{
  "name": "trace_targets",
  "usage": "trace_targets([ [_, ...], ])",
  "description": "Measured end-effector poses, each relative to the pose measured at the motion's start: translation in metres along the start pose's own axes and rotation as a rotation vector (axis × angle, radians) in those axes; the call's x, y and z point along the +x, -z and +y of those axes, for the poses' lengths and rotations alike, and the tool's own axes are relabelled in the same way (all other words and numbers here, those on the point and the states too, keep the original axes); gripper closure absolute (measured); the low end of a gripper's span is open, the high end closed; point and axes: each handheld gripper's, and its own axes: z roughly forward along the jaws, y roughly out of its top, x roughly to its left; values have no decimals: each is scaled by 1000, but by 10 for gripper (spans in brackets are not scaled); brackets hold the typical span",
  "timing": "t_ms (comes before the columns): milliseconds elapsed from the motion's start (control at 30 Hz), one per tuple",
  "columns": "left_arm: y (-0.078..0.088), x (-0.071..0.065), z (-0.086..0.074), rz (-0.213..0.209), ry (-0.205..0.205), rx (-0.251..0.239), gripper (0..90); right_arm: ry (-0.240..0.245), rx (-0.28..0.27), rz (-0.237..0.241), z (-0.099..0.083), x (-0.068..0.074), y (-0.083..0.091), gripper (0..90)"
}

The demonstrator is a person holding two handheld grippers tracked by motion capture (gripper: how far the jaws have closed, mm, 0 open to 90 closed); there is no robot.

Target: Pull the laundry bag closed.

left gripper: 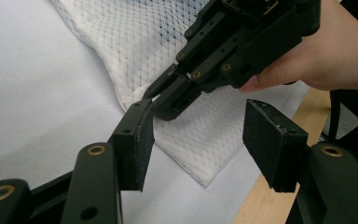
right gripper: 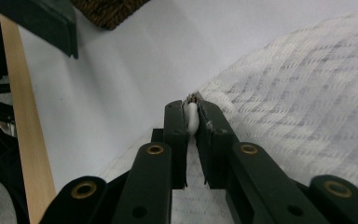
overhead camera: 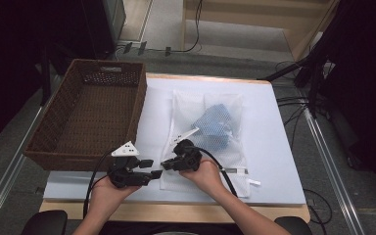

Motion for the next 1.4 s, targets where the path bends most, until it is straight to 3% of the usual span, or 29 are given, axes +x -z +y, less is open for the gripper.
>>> trace_targets([
  [300, -2, -2, 0, -21, 28, 9, 477, 27, -5, 1, 1, 3, 8, 881],
  [867, -18, -6, 1, 0, -20, 66, 486, 42, -67, 16, 2, 8, 41, 881],
  [1067, -28, -4, 6, -7, -13, 77, 486, 53, -84, 17, 1, 11, 48, 880],
  [1400, -41, 1, 12, -27, -20, 110, 578, 52, -98, 22, 0, 13, 53, 880],
])
